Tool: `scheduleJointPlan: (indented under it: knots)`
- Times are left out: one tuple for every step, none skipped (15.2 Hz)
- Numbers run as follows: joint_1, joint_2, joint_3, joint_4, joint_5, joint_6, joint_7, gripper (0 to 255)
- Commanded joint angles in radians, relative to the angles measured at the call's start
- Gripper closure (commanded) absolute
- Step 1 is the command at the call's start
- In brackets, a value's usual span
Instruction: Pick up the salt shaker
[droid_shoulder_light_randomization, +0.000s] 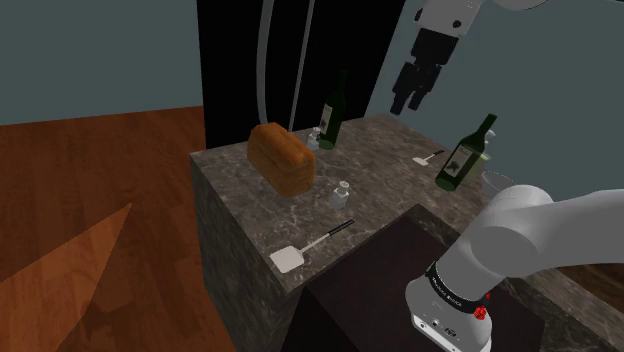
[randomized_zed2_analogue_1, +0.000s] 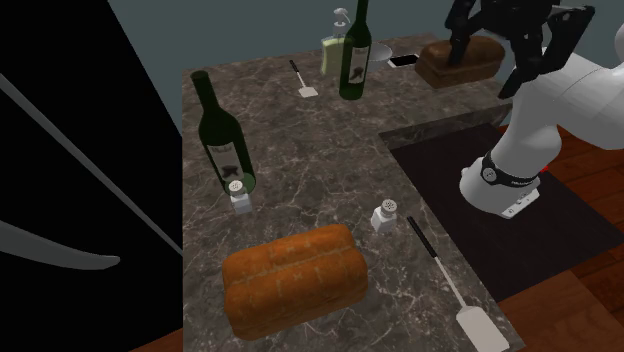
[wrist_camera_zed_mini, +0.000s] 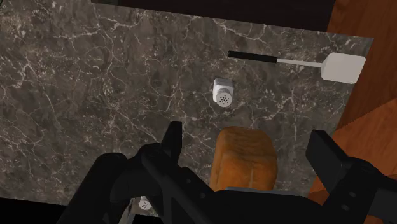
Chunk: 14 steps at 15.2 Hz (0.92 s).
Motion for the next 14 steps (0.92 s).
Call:
scheduleJointPlan:
  knots:
    - [0.000,0.000,0.000,0.000,0.000,0.000,0.000,0]
    - [-0.005,0.030,0.002,0.000,0.001,0.032,0.012,0]
    - [-0.010,0.062,0.003,0.001,0.002,0.063,0.024,0]
    - [-0.015,0.094,0.005,0.003,0.002,0.093,0.036,0]
    - [-0.020,0.126,0.006,0.007,0.003,0.123,0.048,0]
    - [-0.024,0.160,0.007,0.012,0.003,0.152,0.060,0]
    - [-0.029,0.194,0.008,0.018,0.003,0.180,0.072,0]
    - [-0.034,0.228,0.008,0.026,0.003,0.208,0.084,0]
    - [-0.038,0.263,0.009,0.035,0.003,0.235,0.095,0]
    - [-0.043,0.298,0.009,0.045,0.003,0.260,0.107,0]
    - [-0.048,0.334,0.009,0.057,0.003,0.285,0.119,0]
    - [-0.052,0.370,0.009,0.070,0.002,0.309,0.130,0]
    - [-0.057,0.406,0.008,0.084,0.002,0.331,0.141,0]
    - [-0.061,0.442,0.007,0.100,0.001,0.353,0.153,0]
